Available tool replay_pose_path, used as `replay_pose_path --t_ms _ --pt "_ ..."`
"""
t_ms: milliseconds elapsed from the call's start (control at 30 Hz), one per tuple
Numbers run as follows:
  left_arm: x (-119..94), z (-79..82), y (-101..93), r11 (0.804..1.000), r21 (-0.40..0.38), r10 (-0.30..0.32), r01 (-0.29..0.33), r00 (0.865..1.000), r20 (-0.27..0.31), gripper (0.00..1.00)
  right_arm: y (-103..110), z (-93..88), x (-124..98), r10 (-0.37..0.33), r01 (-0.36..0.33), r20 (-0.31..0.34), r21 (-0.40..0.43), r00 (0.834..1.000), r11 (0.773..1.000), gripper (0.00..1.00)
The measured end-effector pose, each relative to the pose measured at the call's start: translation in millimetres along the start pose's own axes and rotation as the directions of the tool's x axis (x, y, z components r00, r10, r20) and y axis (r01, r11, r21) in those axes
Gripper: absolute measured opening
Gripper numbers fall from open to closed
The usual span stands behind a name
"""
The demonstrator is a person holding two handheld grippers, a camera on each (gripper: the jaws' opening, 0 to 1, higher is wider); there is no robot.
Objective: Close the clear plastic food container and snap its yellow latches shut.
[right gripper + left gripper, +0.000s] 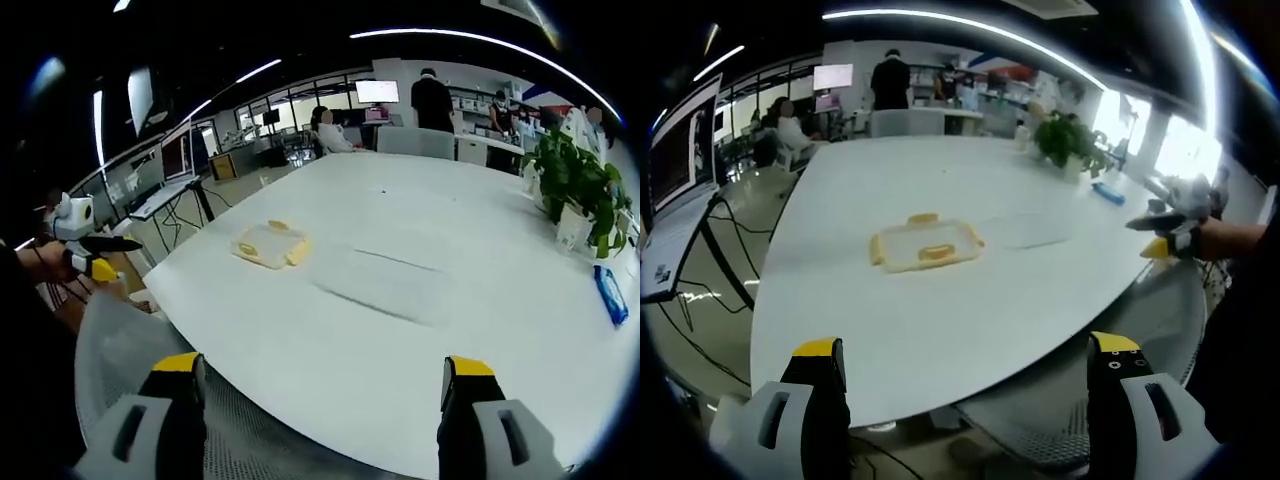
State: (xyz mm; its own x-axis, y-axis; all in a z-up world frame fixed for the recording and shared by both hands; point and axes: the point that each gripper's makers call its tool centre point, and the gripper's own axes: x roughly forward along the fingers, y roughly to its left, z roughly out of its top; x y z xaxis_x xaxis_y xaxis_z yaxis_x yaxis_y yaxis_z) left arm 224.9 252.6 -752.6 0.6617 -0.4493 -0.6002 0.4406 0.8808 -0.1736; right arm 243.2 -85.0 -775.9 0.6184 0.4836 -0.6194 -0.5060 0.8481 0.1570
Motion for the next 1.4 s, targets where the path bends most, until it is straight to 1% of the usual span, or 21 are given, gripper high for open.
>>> replay_pose_path --t_ms 67,167,300,467,567,600,667,767,867,933,1033,1200,1400 --pt "2 -1.0 -0.2 1.000 -0.001 -0.010 0.010 1.000 -0.005 0.99 0 0.7 0 -0.001 0.001 0.001 -0.002 1.000 1.000 1.00" --pt "4 -3.2 -0.8 0.999 0.023 -0.021 0.022 0.999 -0.024 0.99 1 4.0 1 -0.002 0.002 0.009 0.007 1.000 1.000 1.00" --pt "9 -0.7 0.6 0.999 0.023 -0.041 0.041 0.999 -0.021 0.99 1 4.3 4 -0.003 0.003 0.003 0.018 1.000 1.000 1.00" --pt "16 -1.5 4.8 0.998 0.019 -0.062 0.063 0.998 -0.023 0.99 -3 5.8 14 -0.009 0.010 -0.019 0.002 1.000 1.000 0.99" --pt "20 -4.5 8.9 0.997 0.029 -0.072 0.073 0.997 -0.037 0.99 -9 10.3 18 -0.023 0.023 -0.027 -0.008 0.999 1.000 0.99" --pt "20 -4.6 9.8 0.997 0.029 -0.073 0.074 0.997 -0.037 0.99 -13 13.0 19 -0.040 0.040 -0.024 -0.012 0.999 0.999 0.99" --pt "22 -3.7 17.3 0.997 0.024 -0.076 0.077 0.996 -0.036 0.99 -13 17.0 21 -0.056 0.056 -0.025 -0.013 0.998 0.998 0.99" --pt "23 -1.6 23.9 0.996 0.033 -0.077 0.078 0.996 -0.035 0.99 -9 24.3 26 -0.062 0.062 -0.015 -0.011 0.998 0.998 0.99" --pt "23 -0.8 34.9 0.996 0.046 -0.073 0.074 0.997 -0.031 0.99 -2 33.5 38 -0.061 0.060 -0.012 -0.030 0.998 0.998 0.99" --pt "25 -2.4 42.7 0.996 0.049 -0.073 0.074 0.997 -0.034 0.99 4 37.5 45 -0.049 0.048 -0.012 -0.033 0.999 0.998 0.99" --pt "29 -5.1 56.6 0.996 0.050 -0.077 0.079 0.996 -0.044 0.99 16 43.4 60 -0.029 0.027 -0.030 -0.069 0.999 0.997 0.98" --pt "29 -5.7 69.3 0.993 0.076 -0.085 0.090 0.995 -0.059 0.99 26 55.1 73 -0.018 0.016 -0.030 -0.078 0.999 0.997 0.99" --pt "35 -7.3 81.0 0.991 0.085 -0.098 0.103 0.993 -0.064 0.99 32 57.9 84 -0.012 0.008 -0.045 -0.087 0.999 0.996 0.98"
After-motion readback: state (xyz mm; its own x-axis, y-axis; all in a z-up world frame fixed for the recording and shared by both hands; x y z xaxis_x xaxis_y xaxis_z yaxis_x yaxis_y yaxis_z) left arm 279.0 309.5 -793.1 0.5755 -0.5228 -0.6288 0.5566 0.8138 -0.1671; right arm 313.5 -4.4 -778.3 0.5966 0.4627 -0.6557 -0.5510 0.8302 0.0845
